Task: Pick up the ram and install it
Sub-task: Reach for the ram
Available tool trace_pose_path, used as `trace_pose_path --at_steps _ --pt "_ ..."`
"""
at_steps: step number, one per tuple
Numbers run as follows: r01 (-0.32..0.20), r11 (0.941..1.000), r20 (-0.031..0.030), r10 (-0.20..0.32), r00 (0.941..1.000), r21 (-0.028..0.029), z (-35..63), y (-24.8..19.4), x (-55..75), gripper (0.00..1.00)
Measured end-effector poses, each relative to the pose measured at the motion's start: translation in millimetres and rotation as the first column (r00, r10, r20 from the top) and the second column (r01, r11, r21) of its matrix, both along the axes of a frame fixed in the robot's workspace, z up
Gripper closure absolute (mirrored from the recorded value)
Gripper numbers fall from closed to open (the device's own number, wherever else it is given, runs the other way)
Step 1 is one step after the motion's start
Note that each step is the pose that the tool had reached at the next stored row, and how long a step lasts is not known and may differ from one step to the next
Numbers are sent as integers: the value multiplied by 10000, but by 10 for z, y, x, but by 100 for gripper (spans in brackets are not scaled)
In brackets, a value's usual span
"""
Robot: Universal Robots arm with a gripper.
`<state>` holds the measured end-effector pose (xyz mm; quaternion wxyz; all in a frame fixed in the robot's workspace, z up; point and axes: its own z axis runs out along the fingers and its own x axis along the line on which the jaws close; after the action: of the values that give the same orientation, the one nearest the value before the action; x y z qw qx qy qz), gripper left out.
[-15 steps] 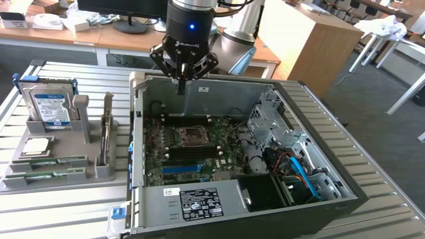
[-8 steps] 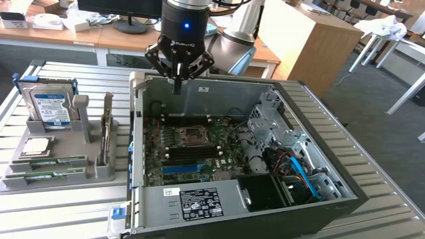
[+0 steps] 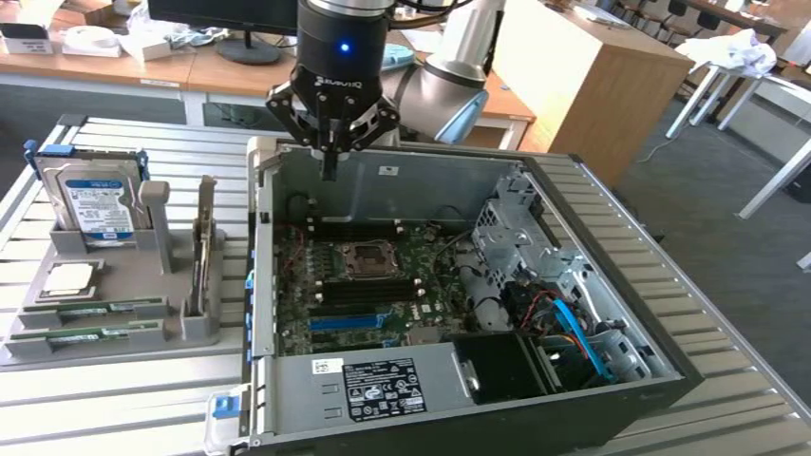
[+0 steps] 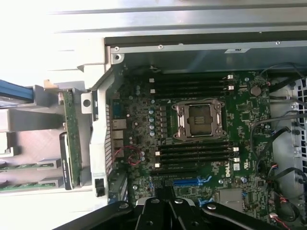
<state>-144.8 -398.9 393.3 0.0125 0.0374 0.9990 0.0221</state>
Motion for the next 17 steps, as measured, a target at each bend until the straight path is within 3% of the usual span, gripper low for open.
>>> trace_pose_path --at_steps 17 --pt "0 10000 0 0 10000 -1 0 0 -222 90"
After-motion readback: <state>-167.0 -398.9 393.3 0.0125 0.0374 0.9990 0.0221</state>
